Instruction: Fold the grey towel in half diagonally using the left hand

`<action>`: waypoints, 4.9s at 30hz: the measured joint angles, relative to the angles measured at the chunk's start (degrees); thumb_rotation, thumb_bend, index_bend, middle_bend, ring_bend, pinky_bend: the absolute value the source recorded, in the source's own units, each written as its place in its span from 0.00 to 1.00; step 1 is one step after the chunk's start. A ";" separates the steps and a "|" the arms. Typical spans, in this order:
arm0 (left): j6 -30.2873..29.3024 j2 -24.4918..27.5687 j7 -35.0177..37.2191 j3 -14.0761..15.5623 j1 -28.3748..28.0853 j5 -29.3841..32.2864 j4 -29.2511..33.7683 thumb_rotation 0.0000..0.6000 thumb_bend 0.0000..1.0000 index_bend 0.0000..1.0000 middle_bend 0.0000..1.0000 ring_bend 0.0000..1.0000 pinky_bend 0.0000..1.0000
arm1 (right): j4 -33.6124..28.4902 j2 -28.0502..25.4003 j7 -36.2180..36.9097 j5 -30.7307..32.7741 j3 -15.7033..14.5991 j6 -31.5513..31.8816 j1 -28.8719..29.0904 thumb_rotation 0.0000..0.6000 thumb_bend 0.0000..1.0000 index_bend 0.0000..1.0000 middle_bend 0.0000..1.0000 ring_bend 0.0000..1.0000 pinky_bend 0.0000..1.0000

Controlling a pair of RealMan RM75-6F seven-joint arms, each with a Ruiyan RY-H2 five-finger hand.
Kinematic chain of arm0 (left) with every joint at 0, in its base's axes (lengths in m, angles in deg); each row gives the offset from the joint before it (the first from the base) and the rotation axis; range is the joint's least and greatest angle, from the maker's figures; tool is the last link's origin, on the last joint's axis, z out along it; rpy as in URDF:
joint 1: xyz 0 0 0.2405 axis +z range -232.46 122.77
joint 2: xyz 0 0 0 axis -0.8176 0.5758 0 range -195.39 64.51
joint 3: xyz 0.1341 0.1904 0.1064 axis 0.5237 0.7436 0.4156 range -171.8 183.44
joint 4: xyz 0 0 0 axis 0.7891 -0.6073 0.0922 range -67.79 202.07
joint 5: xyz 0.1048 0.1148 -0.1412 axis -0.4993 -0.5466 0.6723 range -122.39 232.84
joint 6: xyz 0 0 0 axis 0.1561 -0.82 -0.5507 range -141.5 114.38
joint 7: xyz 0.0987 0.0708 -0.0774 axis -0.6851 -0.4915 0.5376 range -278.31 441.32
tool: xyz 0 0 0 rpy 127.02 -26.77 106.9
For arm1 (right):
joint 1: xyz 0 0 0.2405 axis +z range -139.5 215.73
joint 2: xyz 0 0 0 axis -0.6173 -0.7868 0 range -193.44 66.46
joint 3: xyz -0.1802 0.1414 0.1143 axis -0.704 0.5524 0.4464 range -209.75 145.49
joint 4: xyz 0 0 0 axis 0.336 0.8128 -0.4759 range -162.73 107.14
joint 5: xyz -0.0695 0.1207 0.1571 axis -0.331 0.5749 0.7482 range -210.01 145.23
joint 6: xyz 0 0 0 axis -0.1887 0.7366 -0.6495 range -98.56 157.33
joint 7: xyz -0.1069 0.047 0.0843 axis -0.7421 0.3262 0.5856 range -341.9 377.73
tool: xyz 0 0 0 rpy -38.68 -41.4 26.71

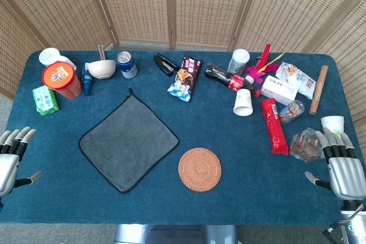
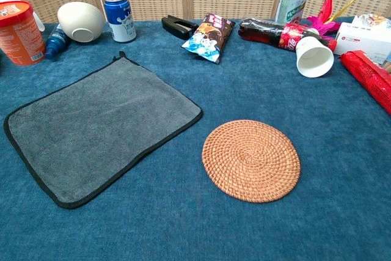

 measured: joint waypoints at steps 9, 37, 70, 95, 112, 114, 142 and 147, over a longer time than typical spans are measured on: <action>1.67 -0.61 0.52 0.12 -0.70 0.22 -1.04 1.00 0.03 0.00 0.00 0.00 0.00 | -0.35 -0.23 0.27 0.19 -0.05 -0.24 0.07 0.87 0.00 0.00 0.00 0.00 0.00; 33.90 -2.96 -3.80 -8.86 -25.12 10.91 -4.95 1.00 0.03 0.04 0.00 0.00 0.00 | -0.26 -0.86 1.95 3.46 1.12 -2.32 0.77 0.87 0.00 0.00 0.00 0.00 0.00; 43.30 -23.17 -22.76 -9.38 -48.63 18.53 -16.64 1.00 0.03 0.20 0.00 0.00 0.00 | -0.44 -2.31 4.89 5.26 1.87 -2.52 0.45 0.88 0.00 0.00 0.00 0.00 0.00; 45.77 -32.09 -30.21 -8.18 -57.05 28.92 -26.49 1.00 0.10 0.26 0.00 0.00 0.00 | -0.28 -3.54 8.37 5.66 2.29 -1.93 -0.24 0.89 0.00 0.00 0.00 0.00 0.00; 46.61 -33.92 -30.77 -6.73 -58.82 31.40 -29.57 1.00 0.11 0.30 0.00 0.00 0.00 | -0.37 -3.79 9.12 5.49 2.24 -1.96 -0.35 0.88 0.00 0.00 0.00 0.00 0.00; 46.80 -34.34 -30.84 -6.61 -59.07 31.73 -30.12 1.00 0.13 0.31 0.00 0.00 0.00 | -0.37 -3.83 9.25 5.46 2.24 -1.95 -0.37 0.88 0.00 0.00 0.00 0.00 0.00; 46.35 -36.73 -31.64 -5.68 -60.62 34.25 -34.05 1.00 0.28 0.49 0.00 0.00 0.02 | 0.00 -3.94 10.74 5.22 2.24 -2.11 -0.41 0.91 0.00 0.00 0.00 0.00 0.00; 45.80 -36.54 -31.99 -5.57 -60.72 34.15 -34.18 1.00 0.29 0.52 0.00 0.00 0.03 | -0.02 -3.89 10.49 5.26 2.17 -2.25 -0.38 0.91 0.00 0.00 0.00 0.00 0.00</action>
